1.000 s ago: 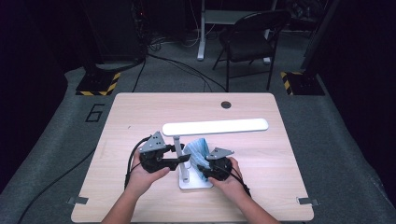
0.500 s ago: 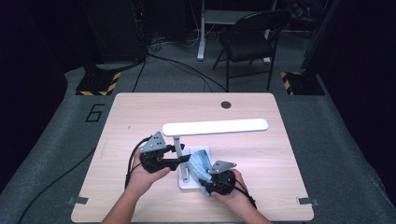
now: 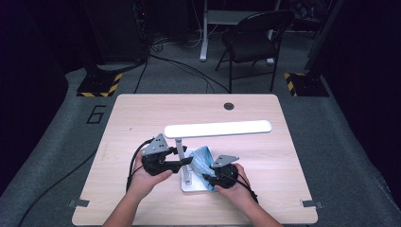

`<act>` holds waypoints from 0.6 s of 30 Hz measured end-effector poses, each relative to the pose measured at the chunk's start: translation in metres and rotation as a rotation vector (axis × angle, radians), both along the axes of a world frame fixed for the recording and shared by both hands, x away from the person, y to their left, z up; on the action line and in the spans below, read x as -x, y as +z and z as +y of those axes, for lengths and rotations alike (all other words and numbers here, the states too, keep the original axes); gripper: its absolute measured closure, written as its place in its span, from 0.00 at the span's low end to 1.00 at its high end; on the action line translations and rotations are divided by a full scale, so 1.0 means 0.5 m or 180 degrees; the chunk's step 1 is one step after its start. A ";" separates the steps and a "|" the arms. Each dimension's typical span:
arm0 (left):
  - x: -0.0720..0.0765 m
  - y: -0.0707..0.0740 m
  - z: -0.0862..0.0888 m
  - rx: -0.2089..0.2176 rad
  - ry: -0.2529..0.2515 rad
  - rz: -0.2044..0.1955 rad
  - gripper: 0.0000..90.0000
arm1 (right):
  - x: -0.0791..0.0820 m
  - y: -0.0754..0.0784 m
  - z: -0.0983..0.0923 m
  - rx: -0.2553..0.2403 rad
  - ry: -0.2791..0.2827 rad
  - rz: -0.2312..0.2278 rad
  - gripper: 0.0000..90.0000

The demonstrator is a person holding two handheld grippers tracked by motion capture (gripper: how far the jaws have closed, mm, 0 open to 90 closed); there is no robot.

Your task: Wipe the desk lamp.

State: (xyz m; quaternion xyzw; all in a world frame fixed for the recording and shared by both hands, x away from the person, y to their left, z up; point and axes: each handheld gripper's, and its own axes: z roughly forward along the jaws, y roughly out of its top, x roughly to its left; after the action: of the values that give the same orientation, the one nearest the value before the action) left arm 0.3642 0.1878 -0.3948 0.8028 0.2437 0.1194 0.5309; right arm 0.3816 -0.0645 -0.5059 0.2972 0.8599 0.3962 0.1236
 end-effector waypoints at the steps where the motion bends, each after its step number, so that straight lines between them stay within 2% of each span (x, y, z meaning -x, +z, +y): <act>1: 0.000 -0.001 -0.001 0.0016 0.0009 -0.0008 0.59 | -0.007 0.000 0.000 0.0003 -0.0021 0.0025 0.65; 7: -0.001 -0.001 0.000 0.0021 0.0005 0.0000 0.59 | -0.056 -0.001 0.008 -0.0005 -0.0155 0.0011 0.65; 14: -0.001 -0.001 -0.001 0.0022 0.0008 0.0007 0.59 | -0.092 -0.001 0.012 0.0007 -0.0179 -0.0023 0.65; 15: -0.001 -0.001 -0.001 0.0021 0.0007 0.0006 0.59 | -0.105 -0.003 0.012 -0.0033 -0.0227 -0.0030 0.65; 18: -0.001 0.000 0.000 0.0003 -0.0019 0.0023 0.59 | -0.116 -0.004 0.013 -0.0043 -0.0286 -0.0047 0.65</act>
State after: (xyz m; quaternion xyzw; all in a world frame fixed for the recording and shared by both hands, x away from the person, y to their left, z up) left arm 0.3649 0.1880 -0.3947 0.8037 0.2433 0.1148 0.5307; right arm 0.4396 -0.0582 -0.5078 0.3334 0.8421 0.3981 0.1456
